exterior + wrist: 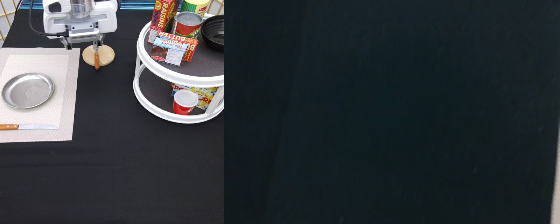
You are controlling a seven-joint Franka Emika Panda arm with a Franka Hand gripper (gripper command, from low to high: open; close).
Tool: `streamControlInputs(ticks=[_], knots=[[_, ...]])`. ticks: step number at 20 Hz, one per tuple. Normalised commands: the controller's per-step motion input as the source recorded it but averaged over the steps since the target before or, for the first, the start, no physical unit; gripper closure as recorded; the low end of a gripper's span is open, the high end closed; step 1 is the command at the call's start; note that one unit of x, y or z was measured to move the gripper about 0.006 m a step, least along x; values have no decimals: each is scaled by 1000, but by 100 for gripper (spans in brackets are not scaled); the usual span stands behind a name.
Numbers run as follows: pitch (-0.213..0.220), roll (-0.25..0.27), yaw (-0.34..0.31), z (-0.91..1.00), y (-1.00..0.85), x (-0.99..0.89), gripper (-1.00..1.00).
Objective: Arrange plate and fork
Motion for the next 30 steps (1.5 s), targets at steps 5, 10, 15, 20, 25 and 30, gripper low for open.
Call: streamControlInputs(ticks=[5, 10, 15, 20, 25, 30], knots=[[-168, -63, 0, -533, 129, -910, -100], [-144, -121, 0, -483, 364, -684, -100], [-85, -125, 22, -325, 486, -273, -100], [3, -52, 57, -118, 173, 102, -100], [34, 2, 47, -162, -55, 113, -100], [2, 3, 66, -488, 8, -151, -100]])
